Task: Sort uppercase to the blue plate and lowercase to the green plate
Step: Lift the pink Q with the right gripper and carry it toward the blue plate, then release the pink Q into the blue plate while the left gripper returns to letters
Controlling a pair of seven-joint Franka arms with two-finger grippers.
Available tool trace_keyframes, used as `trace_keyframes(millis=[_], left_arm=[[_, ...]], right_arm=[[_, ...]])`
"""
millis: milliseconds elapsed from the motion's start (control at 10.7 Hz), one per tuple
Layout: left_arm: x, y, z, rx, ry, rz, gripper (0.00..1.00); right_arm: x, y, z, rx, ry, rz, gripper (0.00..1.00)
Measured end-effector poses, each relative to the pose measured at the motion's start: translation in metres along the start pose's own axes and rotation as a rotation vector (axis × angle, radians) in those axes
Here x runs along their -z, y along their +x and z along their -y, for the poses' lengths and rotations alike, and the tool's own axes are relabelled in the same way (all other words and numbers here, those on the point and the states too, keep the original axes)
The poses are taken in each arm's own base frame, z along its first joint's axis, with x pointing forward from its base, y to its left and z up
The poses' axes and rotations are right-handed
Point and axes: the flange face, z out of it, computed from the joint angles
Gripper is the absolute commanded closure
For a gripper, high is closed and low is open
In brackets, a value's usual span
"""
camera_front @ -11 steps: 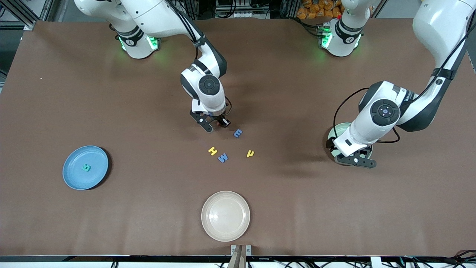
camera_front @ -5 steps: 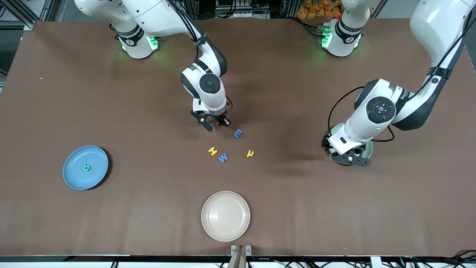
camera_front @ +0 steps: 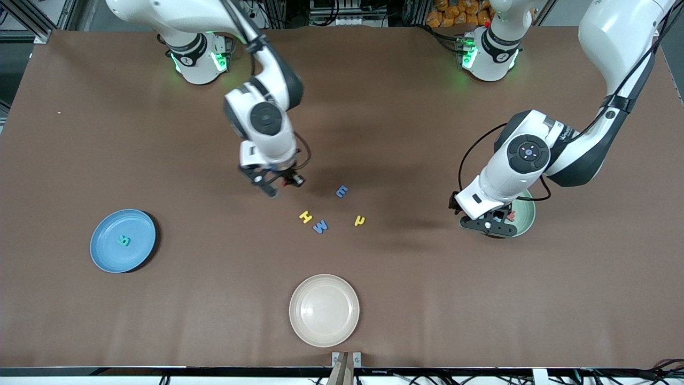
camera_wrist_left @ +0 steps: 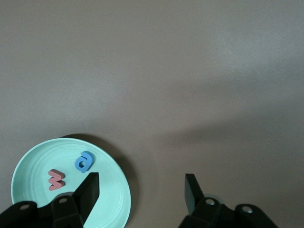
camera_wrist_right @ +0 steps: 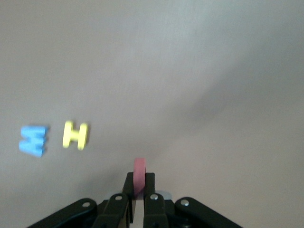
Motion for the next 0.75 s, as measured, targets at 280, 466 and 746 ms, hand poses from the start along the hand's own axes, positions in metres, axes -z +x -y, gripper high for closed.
trace_keyframes(millis=[280, 466, 746], left_arm=[[0.005, 0.0, -0.029, 0.042, -0.004, -0.008, 0.19], [0.011, 0.002, -0.039, 0.046, 0.002, -0.006, 0.18], [0.013, 0.006, -0.035, 0.056, 0.001, -0.005, 0.18]], right_arm=[[-0.005, 0.11, -0.051, 0.096, -0.017, 0.011, 1.0], [-0.009, 0.186, -0.103, 0.157, -0.018, 0.02, 1.0], [-0.016, 0.271, -0.189, 0.258, -0.076, 0.035, 1.0]])
